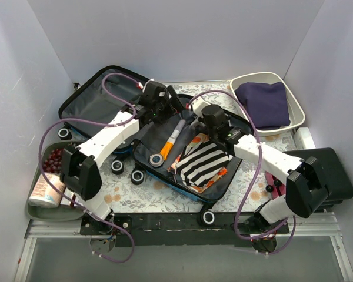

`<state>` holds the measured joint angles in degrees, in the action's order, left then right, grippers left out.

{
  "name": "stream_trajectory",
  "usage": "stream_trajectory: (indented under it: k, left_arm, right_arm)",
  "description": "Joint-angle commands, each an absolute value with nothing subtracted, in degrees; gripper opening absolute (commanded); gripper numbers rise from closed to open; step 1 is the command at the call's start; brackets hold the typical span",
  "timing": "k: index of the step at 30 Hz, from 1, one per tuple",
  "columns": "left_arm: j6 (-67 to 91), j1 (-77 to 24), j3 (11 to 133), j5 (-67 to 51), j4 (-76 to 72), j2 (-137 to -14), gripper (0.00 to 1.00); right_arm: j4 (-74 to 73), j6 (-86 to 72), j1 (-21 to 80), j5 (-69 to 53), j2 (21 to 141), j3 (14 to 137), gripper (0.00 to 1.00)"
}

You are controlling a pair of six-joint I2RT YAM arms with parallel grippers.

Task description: Open, take out, and arrange the luggage

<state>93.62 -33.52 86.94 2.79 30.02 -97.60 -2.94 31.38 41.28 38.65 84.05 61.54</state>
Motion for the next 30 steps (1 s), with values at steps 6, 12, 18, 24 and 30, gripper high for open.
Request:
stream_trajectory:
  k: [6,12,18,24,30]
  left_arm:
    - [92.4,-29.7,84.6,5.1,33.0,-87.8,0.98]
    - [92.5,-29.1,83.1,5.7,33.8,-87.0,0.98]
    - [93.1,-28.9,81.2,5.0,32.9,-86.7,0.98]
    - [93.4,-28.9,80.2,4.4,32.3,-86.9,0.98]
    - [93.9,-28.9,77.7,4.3,31.6,-86.6,0.98]
  right_arm:
    - [26.7,57.7,36.3,54.8,83.3,57.4,0.01]
    - [41.6,66.4,33.8,56.4,85.6,57.8,0.01]
    - [50.2,68.5,30.5,59.1,87.9,58.7,0.01]
    - [51.1,66.5,26.4,60.7,90.5,61.3,0.01]
    - [54.8,65.3,23.4,62.7,93.0,62.0,0.01]
